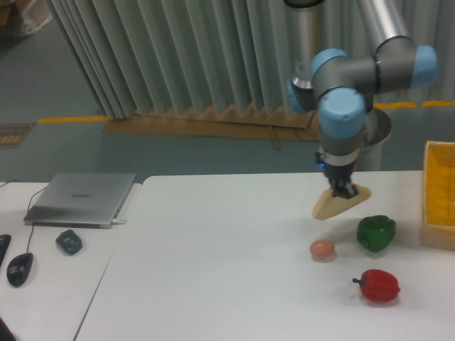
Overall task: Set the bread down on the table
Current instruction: 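Carry the held bread out of the crate above the table, then lower the bread onto the table beside the egg and release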
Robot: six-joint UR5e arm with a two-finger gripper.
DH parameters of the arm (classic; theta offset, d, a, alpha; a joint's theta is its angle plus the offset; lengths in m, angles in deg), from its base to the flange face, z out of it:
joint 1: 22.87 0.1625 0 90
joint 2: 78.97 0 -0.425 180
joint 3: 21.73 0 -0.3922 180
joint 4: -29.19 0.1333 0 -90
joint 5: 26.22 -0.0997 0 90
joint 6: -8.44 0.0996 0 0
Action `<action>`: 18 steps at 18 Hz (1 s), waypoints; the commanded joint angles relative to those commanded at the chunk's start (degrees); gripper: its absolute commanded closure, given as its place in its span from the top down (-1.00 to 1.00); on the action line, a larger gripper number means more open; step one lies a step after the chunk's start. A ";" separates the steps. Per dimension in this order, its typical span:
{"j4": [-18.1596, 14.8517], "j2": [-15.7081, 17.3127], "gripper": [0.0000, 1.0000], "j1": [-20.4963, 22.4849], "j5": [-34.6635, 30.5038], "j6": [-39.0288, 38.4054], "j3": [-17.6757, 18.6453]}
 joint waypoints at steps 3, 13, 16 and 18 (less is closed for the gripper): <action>-0.09 -0.70 -0.68 -1.50 -1.87 -0.79 0.18; 0.09 -1.50 0.99 -2.03 -2.56 -2.38 0.00; 0.26 -1.58 1.00 -2.11 -2.74 -2.46 -0.09; 0.79 -1.58 1.00 -2.11 -3.01 -2.46 -0.09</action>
